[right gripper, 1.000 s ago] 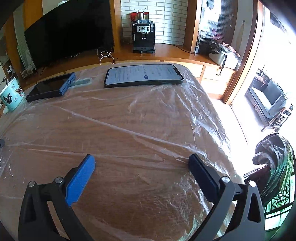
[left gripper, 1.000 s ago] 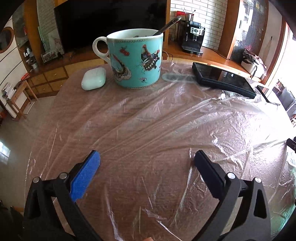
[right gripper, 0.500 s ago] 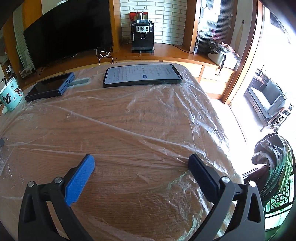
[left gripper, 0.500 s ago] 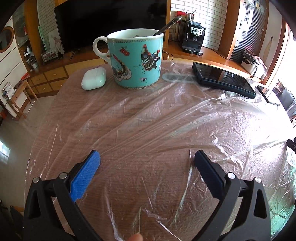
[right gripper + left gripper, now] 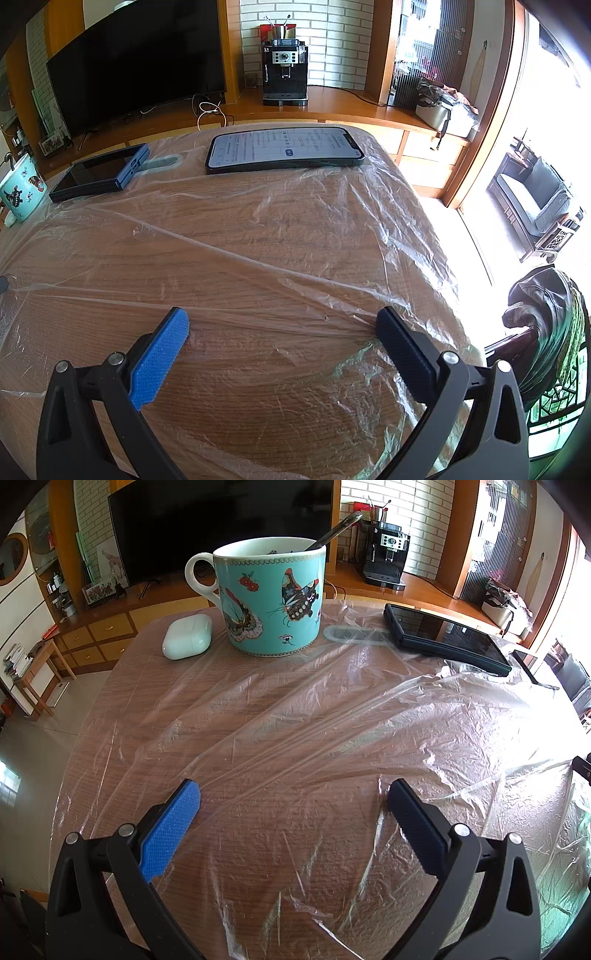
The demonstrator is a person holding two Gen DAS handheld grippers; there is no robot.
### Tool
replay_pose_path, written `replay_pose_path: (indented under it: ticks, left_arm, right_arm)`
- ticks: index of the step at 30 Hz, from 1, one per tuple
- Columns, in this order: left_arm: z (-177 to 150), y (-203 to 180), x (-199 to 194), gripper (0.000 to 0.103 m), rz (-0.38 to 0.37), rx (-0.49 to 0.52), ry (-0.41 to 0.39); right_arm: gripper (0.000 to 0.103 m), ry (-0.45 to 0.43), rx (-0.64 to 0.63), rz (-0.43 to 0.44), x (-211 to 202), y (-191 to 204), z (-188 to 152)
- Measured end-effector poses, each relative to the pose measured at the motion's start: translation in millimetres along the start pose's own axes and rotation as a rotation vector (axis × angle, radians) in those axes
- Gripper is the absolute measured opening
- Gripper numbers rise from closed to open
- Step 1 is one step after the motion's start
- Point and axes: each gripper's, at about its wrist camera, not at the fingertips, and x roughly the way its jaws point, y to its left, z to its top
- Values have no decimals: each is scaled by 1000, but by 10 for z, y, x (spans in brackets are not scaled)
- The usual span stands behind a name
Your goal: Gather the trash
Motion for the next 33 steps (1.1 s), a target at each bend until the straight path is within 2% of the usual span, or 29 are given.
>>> replay_pose_path:
  ticks: [33]
  left_arm:
    - [-8, -4, -1, 102, 0, 0, 0]
  right_arm:
    - [99, 0, 0, 0, -4, -1, -2]
